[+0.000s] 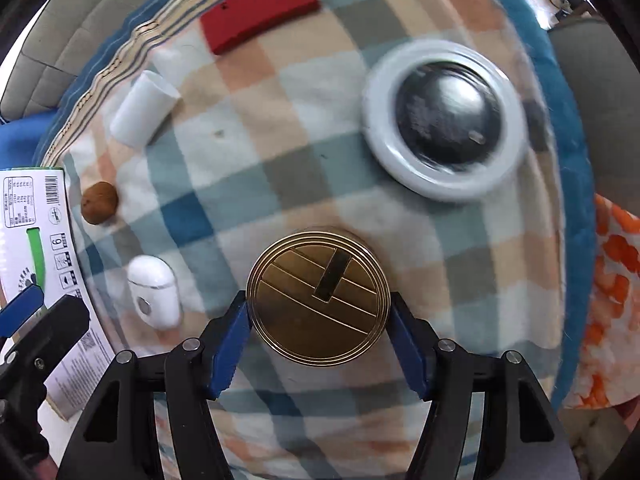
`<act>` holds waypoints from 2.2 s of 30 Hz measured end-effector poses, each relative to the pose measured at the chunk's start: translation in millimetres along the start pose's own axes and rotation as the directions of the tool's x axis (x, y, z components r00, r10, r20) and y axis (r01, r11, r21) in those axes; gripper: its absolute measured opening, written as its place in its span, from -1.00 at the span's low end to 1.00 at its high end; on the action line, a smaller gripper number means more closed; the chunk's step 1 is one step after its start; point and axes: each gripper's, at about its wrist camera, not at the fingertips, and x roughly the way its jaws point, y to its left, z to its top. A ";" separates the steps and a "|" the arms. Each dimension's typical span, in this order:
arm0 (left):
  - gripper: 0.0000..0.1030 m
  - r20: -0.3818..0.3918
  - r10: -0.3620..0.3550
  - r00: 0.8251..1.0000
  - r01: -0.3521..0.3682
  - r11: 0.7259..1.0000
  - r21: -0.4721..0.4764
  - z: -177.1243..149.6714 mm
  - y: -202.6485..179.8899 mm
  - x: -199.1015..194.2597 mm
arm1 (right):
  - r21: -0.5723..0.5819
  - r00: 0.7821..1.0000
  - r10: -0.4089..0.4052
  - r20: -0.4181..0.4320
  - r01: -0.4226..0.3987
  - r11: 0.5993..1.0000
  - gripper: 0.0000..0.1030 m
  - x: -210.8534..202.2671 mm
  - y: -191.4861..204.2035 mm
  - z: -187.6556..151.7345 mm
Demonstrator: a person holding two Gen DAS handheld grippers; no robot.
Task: Organize rigid objects
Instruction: 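Grasp the gold tin with right tool while left tool grasps white earbud case, then carry the gold tin and earbud case with both tools into the box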
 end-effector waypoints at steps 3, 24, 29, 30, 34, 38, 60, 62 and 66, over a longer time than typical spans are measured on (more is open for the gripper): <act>0.96 -0.039 0.020 0.999 -0.019 0.999 0.038 -3.4 -6.8 22.8 | 0.027 1.000 0.007 -0.015 -0.007 1.000 0.33 1.8 -15.4 -0.4; -0.15 -0.156 0.013 0.988 0.003 0.995 0.104 -12.3 -4.9 79.3 | -0.013 0.996 -0.045 -0.074 0.044 0.999 0.31 26.7 -6.4 -8.1; -0.01 -0.157 0.022 0.987 -0.002 0.992 0.122 -6.3 -11.9 87.7 | 0.012 0.997 -0.046 -0.069 0.047 0.999 0.39 32.0 -5.0 -10.7; -0.01 -0.155 0.028 0.988 -0.008 0.992 0.129 -3.9 -14.7 87.5 | 0.015 0.996 -0.050 -0.069 0.051 0.999 0.39 33.4 -4.0 -11.0; -0.17 -0.137 0.044 0.990 -0.025 0.990 0.140 -3.6 -21.5 86.1 | 0.018 0.995 -0.076 -0.068 0.078 0.997 0.32 44.1 12.0 -12.8; -0.17 -0.130 0.035 0.991 -0.018 0.991 0.133 -6.2 -23.3 79.2 | 0.025 0.996 -0.061 -0.068 0.062 0.998 0.30 41.9 10.6 -17.9; -0.17 0.210 -0.045 0.977 0.030 0.997 0.073 -44.8 28.6 -113.7 | -0.156 0.988 0.011 0.155 0.014 0.988 0.29 -100.5 88.3 -73.1; -0.17 0.247 -0.042 0.968 0.029 0.998 0.056 -52.1 44.7 -129.0 | -0.184 0.982 0.016 0.187 0.019 0.983 0.29 -117.5 107.6 -82.6; -0.17 0.287 -0.047 0.957 0.047 0.999 0.005 -62.1 87.2 -145.5 | -0.232 0.976 0.050 0.214 0.001 0.973 0.29 -138.0 153.5 -91.4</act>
